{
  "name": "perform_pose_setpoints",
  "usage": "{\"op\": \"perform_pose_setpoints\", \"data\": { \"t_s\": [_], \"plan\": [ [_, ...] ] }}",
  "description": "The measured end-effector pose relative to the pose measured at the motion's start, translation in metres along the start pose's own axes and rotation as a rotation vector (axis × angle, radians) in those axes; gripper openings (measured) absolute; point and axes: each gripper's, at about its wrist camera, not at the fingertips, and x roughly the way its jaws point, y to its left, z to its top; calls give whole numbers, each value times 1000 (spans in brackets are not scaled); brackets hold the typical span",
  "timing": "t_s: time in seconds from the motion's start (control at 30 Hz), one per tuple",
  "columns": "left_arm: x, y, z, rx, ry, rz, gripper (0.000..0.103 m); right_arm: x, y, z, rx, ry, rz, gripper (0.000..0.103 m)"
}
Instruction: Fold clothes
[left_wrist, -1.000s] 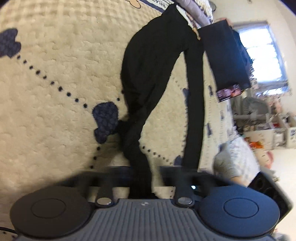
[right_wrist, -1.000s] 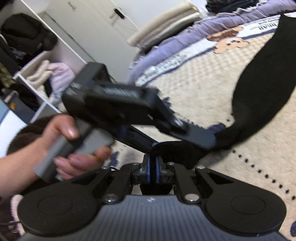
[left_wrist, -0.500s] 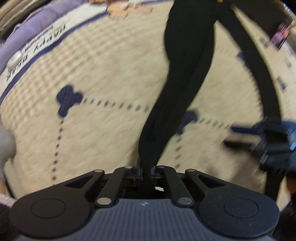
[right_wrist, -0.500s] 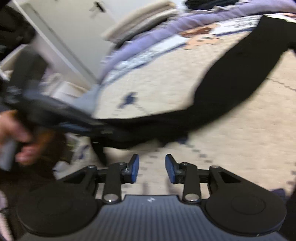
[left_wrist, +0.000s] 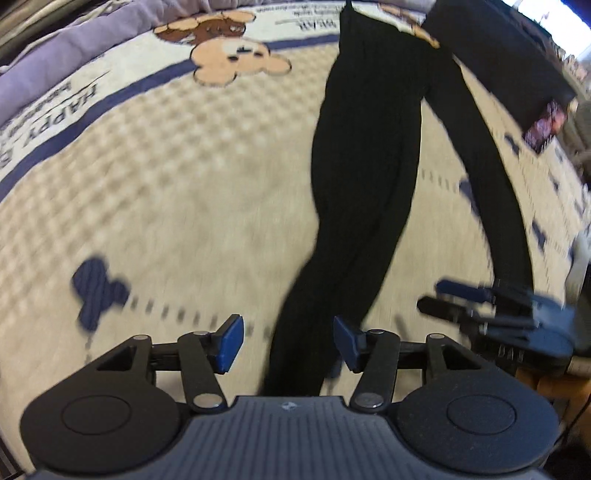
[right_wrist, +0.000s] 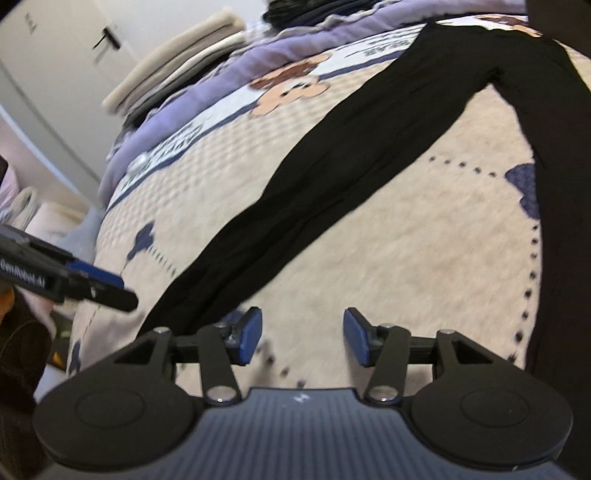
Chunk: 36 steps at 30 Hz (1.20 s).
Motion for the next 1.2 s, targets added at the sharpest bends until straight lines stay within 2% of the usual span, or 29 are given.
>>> {"op": "perform_pose_setpoints", "data": {
  "t_s": [0.13, 0.3, 0.33, 0.5, 0.63, 0.7, 0.73, 0.77, 0.8, 0.87, 1.03, 1.13, 1.2],
  "plan": [
    [28, 21, 21, -95, -32, -96, 55, 7, -22, 10, 114, -61, 33, 51],
    [58, 50, 35, -227, -76, -228, 55, 19, -45, 16, 226, -109, 91, 38],
    [59, 52, 35, -233, -83, -240, 55, 21, -49, 18, 238, -114, 107, 37],
    [71, 64, 47, -272, -133, -401, 54, 33, -62, 24, 280, -132, 151, 27],
    [78, 59, 53, -255, -145, -442, 51, 44, -68, 29, 317, -150, 175, 21],
    [83, 56, 57, -256, -138, -467, 44, 48, -69, 32, 321, -155, 179, 18],
    [84, 56, 57, -253, -138, -470, 37, 50, -70, 33, 326, -156, 182, 16],
    [86, 55, 58, -245, -130, -482, 18, 51, -71, 34, 329, -156, 182, 13],
    [88, 53, 58, -236, -121, -496, 8, 52, -72, 35, 338, -157, 183, 9],
    [93, 43, 57, -199, -113, -478, 4, 55, -74, 36, 351, -159, 185, 7],
    [87, 38, 53, -193, -188, -406, 0, 57, -76, 39, 363, -162, 188, 1],
    [75, 46, 54, -193, -230, -290, 0, 54, -77, 38, 360, -162, 182, 1],
    [70, 50, 55, -194, -252, -240, 0, 52, -77, 37, 348, -160, 177, 1]
  ]
}}
